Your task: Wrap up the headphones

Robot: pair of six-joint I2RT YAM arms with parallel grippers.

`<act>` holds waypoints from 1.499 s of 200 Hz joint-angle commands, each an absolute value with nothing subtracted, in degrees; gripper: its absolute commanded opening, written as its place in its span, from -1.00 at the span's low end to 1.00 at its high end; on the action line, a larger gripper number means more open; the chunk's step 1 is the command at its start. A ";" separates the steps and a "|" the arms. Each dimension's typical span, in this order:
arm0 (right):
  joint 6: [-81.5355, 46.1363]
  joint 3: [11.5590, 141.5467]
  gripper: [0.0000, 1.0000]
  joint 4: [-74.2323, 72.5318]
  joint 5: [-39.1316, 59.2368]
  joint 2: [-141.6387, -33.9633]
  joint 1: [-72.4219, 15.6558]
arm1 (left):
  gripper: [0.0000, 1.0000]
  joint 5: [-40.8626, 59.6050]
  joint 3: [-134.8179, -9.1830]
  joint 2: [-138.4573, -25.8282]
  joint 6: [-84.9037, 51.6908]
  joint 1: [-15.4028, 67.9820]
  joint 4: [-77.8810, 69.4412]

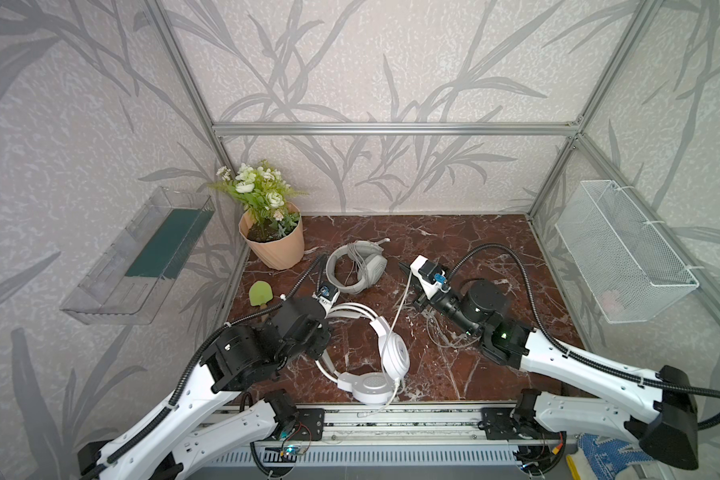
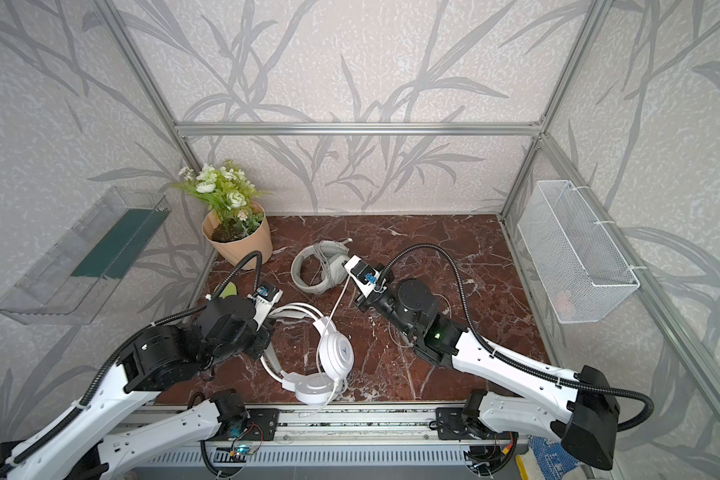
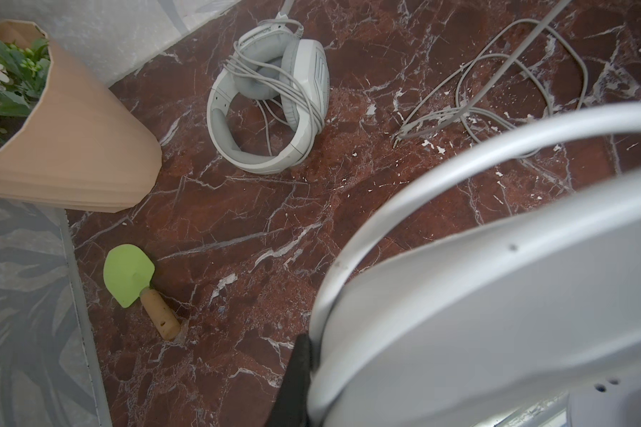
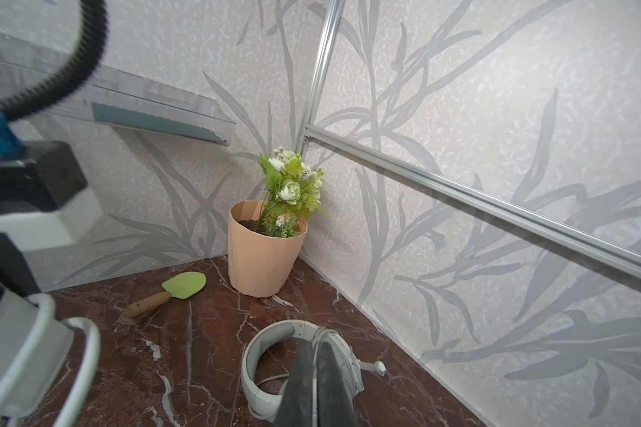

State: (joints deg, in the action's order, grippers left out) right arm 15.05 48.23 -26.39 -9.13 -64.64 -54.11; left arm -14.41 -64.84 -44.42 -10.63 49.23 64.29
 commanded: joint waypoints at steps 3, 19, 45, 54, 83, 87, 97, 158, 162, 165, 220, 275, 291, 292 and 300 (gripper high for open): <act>12.18 48.34 -1.00 -27.35 -9.67 -66.53 -52.06 | -1.00 -11.36 -71.01 -43.17 -13.81 49.22 62.40; 11.67 47.69 -1.00 -28.13 -10.13 -67.70 -51.92 | -1.00 -10.43 -73.66 -43.64 -14.65 49.21 62.45; 10.42 46.08 -1.00 -30.44 -9.80 -68.75 -51.09 | -1.00 -10.02 -77.00 -43.80 -15.36 49.22 62.99; 9.93 45.94 -1.00 -30.37 -10.12 -69.27 -50.74 | -1.00 -10.12 -77.81 -43.65 -15.57 49.17 63.05; 6.46 43.88 -1.00 -32.70 -9.99 -69.87 -49.92 | -1.00 -11.35 -79.43 -42.96 -16.41 49.22 63.48; 6.08 43.53 -1.00 -33.11 -9.89 -70.02 -49.88 | -1.00 -11.40 -79.45 -42.97 -16.50 49.20 63.44; 5.05 42.82 -1.00 -34.14 -9.88 -70.43 -49.92 | -1.00 -11.42 -79.50 -42.81 -16.81 49.22 63.43; 2.77 39.65 -1.00 -41.80 -9.17 -66.70 -48.91 | -1.00 -13.82 -77.72 -43.15 -16.17 49.22 65.32; 2.89 39.89 -1.00 -41.43 -8.81 -66.15 -48.99 | -1.00 -13.99 -77.49 -43.18 -16.14 49.22 65.45; 3.03 40.16 -1.00 -41.20 -8.59 -65.84 -48.95 | -1.00 -13.99 -77.32 -43.28 -16.09 49.22 65.49; -0.89 41.96 -1.00 -34.38 -6.35 -68.24 -46.82 | -1.00 -11.99 -78.37 -43.52 -18.55 49.22 63.37; -4.04 38.37 -1.00 -45.15 2.78 -75.40 -46.67 | -1.00 -3.78 -81.55 -45.03 -28.91 49.22 57.04; -4.36 38.42 -0.98 -44.94 5.24 -76.41 -46.76 | -1.00 -3.47 -82.21 -45.80 -31.75 49.22 56.17; -4.42 38.37 -0.98 -45.02 5.30 -76.44 -46.76 | -1.00 -3.49 -82.28 -45.84 -31.83 49.22 56.16; -5.05 37.72 -0.94 -45.98 5.41 -76.68 -46.76 | -1.00 -3.71 -82.78 -46.32 -33.20 49.22 56.03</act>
State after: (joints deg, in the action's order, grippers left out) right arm -2.61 38.65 -43.07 2.81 -75.66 -47.31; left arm -7.90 -78.72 -46.87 -25.43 49.12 64.14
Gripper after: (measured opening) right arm 0.059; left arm 0.077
